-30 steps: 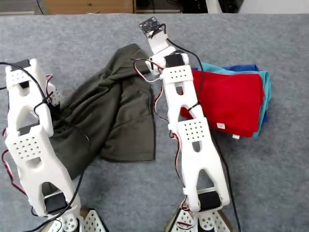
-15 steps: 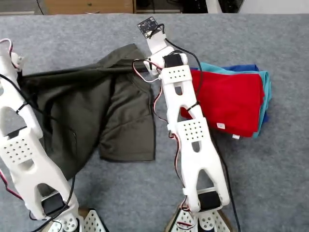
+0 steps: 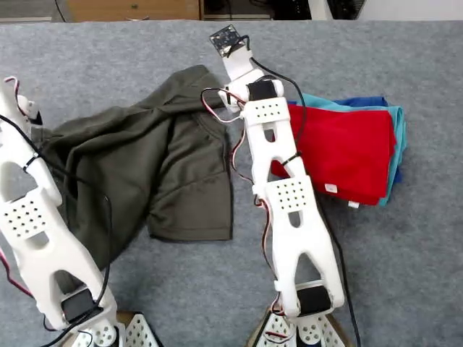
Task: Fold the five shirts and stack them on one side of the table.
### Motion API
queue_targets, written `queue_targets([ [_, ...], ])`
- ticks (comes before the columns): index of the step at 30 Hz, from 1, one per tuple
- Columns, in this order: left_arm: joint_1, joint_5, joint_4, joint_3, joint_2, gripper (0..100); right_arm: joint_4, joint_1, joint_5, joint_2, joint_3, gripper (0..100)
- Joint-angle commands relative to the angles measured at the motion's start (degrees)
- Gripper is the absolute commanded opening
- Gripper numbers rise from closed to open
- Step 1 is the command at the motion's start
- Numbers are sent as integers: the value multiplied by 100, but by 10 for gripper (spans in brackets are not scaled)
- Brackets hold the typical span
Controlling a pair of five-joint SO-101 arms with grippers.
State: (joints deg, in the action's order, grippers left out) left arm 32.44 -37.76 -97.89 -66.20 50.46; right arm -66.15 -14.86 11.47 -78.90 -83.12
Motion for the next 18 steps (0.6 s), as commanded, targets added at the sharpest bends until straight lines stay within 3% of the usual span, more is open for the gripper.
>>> queue_targets([
  [1,-167,132,-202,-527,-48,137,-18,136,26,268,-101,2],
  [4,-141,114,-105,-255,4,17,-18,136,26,268,-101,2],
  [13,-404,167,-290,554,699,19,-18,136,26,268,-101,2],
  [18,-747,651,-290,607,716,19,-18,136,26,268,-101,2],
])
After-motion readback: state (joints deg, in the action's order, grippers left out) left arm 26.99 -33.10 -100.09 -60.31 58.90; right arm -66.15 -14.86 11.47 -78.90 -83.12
